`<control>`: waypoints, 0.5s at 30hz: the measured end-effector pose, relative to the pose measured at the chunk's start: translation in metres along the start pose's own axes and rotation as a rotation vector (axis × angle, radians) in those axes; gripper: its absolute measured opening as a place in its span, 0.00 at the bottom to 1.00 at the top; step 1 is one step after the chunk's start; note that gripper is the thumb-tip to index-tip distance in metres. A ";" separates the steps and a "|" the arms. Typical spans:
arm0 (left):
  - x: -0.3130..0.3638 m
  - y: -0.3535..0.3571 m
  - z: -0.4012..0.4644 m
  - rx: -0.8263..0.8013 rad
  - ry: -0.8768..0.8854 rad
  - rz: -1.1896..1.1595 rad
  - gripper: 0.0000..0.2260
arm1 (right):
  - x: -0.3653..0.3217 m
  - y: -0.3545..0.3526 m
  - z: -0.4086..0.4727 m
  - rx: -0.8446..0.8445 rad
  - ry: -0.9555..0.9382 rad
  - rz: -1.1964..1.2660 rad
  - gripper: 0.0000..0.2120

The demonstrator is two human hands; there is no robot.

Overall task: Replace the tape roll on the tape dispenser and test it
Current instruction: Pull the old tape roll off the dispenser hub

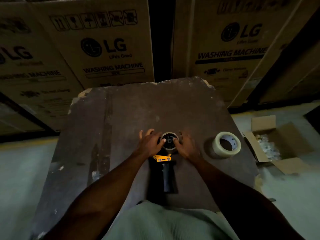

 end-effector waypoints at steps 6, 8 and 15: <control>-0.001 0.009 0.020 -0.238 -0.097 0.103 0.18 | 0.006 0.003 0.002 -0.085 0.029 0.016 0.15; -0.002 0.010 0.024 -0.276 -0.120 0.084 0.18 | 0.007 0.002 0.004 -0.091 0.035 0.021 0.15; -0.003 0.010 0.033 -0.388 -0.132 -0.131 0.17 | 0.013 0.004 0.010 -0.080 0.030 0.153 0.12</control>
Point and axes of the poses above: each hand's wrist, its own z-axis towards the middle knuckle, its own y-axis out of the palm, x = y × z, the point moved 8 cm from there along z, towards the middle knuckle, and after that the axes turned 10 degrees about -x, right-handed, at the moved point
